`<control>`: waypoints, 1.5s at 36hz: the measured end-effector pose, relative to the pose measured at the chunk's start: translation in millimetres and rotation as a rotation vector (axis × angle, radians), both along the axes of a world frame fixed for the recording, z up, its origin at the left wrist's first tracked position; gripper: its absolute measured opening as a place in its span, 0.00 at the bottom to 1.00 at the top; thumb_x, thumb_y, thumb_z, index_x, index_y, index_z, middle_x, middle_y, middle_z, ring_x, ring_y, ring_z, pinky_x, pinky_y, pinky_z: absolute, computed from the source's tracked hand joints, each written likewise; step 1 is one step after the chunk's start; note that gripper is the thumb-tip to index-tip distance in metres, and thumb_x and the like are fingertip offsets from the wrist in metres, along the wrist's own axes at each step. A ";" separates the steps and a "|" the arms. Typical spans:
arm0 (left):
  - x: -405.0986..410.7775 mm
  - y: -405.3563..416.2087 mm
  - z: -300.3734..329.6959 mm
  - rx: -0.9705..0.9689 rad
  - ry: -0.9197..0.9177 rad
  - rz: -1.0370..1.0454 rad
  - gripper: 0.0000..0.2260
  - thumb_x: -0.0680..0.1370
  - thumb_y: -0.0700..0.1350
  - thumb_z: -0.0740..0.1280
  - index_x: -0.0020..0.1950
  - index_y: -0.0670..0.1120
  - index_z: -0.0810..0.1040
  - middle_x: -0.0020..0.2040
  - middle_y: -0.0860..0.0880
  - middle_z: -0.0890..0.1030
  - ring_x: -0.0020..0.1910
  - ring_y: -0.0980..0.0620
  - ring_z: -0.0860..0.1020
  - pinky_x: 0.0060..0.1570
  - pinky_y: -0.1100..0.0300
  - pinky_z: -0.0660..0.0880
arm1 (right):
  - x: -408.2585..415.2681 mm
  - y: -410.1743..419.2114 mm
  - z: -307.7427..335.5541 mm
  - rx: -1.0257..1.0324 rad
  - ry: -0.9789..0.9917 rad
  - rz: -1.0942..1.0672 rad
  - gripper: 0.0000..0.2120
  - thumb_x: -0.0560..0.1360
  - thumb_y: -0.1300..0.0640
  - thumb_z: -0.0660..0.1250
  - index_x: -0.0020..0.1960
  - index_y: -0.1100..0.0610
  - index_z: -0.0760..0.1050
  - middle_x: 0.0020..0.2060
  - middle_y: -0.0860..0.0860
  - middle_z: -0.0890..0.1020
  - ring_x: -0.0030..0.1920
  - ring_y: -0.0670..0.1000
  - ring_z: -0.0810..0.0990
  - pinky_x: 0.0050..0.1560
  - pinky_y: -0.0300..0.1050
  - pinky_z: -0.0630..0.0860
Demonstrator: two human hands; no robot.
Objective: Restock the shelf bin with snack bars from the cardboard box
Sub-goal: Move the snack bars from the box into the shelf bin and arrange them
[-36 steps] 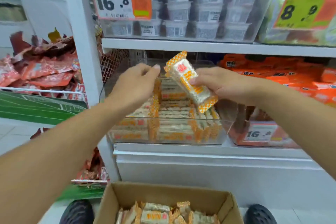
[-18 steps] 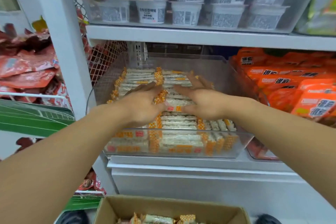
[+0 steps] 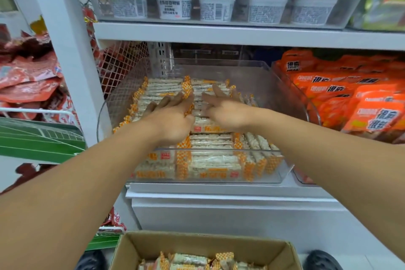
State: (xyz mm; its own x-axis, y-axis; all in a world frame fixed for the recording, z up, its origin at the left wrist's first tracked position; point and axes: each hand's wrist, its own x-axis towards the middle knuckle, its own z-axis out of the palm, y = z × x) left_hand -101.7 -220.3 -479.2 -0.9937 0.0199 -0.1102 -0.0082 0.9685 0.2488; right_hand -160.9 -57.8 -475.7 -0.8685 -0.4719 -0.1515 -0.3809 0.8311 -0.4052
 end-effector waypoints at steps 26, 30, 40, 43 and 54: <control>-1.0 -1.2 -0.5 0.066 0.011 0.018 0.26 0.83 0.62 0.47 0.80 0.61 0.45 0.81 0.59 0.42 0.80 0.53 0.40 0.76 0.49 0.37 | 9.2 17.0 14.2 -0.597 -0.264 -0.494 0.38 0.80 0.30 0.45 0.82 0.53 0.50 0.80 0.54 0.55 0.80 0.57 0.53 0.77 0.59 0.51; 0.4 -0.5 -0.5 0.113 0.034 0.028 0.25 0.83 0.61 0.48 0.80 0.61 0.47 0.81 0.58 0.44 0.80 0.53 0.41 0.76 0.48 0.36 | 24.6 27.1 14.2 -0.559 -0.157 -0.475 0.37 0.81 0.32 0.46 0.80 0.56 0.56 0.79 0.55 0.60 0.79 0.58 0.55 0.77 0.57 0.52; 31.6 6.8 21.9 0.179 0.415 -0.098 0.23 0.83 0.56 0.56 0.77 0.49 0.66 0.74 0.47 0.70 0.73 0.46 0.67 0.72 0.47 0.64 | 71.8 51.3 36.3 -0.308 0.712 0.003 0.18 0.82 0.45 0.58 0.49 0.57 0.80 0.45 0.53 0.81 0.47 0.53 0.79 0.49 0.50 0.74; 71.1 11.8 32.3 0.141 0.728 -0.274 0.15 0.81 0.53 0.60 0.59 0.47 0.80 0.53 0.48 0.83 0.52 0.47 0.80 0.53 0.50 0.76 | 104.9 61.4 32.7 -0.369 0.920 0.264 0.17 0.81 0.51 0.61 0.36 0.55 0.73 0.31 0.50 0.73 0.33 0.53 0.72 0.36 0.51 0.70; 188.2 16.2 -167.2 -0.286 -0.440 -0.393 0.22 0.77 0.56 0.69 0.68 0.49 0.74 0.61 0.47 0.78 0.59 0.46 0.76 0.56 0.55 0.74 | 212.6 100.6 -207.8 0.486 -0.214 0.335 0.09 0.77 0.49 0.68 0.47 0.54 0.71 0.40 0.50 0.75 0.43 0.54 0.75 0.39 0.46 0.70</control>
State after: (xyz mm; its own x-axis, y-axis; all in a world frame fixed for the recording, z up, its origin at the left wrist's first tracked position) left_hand 86.5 -204.1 -646.4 -0.7791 0.2817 -0.5600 0.3177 0.9476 0.0348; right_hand 51.7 42.9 -683.5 -0.6118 -0.5471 -0.5713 -0.6051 0.7889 -0.1075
